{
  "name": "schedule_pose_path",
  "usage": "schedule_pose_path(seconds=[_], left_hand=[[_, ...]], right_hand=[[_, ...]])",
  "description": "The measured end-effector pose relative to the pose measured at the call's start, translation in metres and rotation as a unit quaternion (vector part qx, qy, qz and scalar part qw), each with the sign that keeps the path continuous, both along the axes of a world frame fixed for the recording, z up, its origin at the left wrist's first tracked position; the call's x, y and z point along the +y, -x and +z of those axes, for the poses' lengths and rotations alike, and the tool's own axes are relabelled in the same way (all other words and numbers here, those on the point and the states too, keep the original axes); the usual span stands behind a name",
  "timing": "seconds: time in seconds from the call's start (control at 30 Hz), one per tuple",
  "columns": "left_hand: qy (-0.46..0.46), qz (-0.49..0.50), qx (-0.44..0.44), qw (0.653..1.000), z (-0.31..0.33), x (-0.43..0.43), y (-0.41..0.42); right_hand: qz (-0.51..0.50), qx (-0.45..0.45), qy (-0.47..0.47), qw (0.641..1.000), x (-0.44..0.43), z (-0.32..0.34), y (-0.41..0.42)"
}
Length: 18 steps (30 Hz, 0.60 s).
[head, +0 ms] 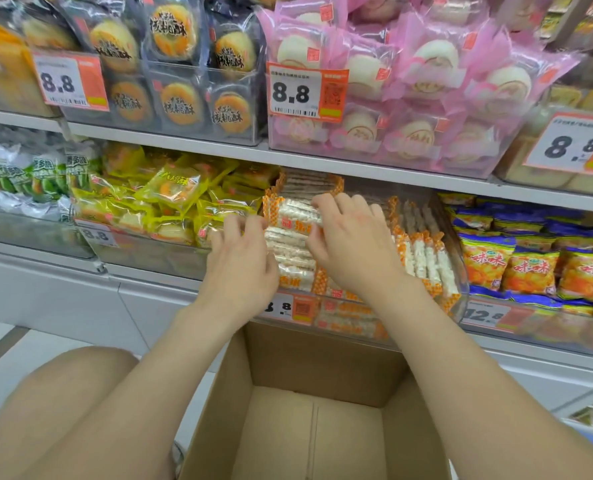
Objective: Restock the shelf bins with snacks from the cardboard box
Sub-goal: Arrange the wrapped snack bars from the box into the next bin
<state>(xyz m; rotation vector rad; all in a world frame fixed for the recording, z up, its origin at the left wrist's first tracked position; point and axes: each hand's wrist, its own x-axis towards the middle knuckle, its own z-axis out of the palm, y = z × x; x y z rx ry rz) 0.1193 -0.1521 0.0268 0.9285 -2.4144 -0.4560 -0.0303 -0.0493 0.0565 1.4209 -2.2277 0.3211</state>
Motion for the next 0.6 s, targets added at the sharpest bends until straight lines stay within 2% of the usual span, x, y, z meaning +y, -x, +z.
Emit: schedule_pose_path(seconds=[0.23,0.37,0.6], left_hand=[[0.073,-0.023,-0.039,0.996,-0.011,0.003,0.003],[0.108,-0.02,-0.067,0.992,-0.015,0.007,0.005],[0.129,0.002,-0.083,0.988,-0.02,0.011,0.009]], right_hand=[[-0.033,-0.009,0.012,0.999,-0.031,-0.019,0.003],[0.032,-0.057,-0.085,0.994,-0.04,-0.019,0.005],[0.014,-0.074,-0.101,0.992,-0.038,-0.013,0.011]])
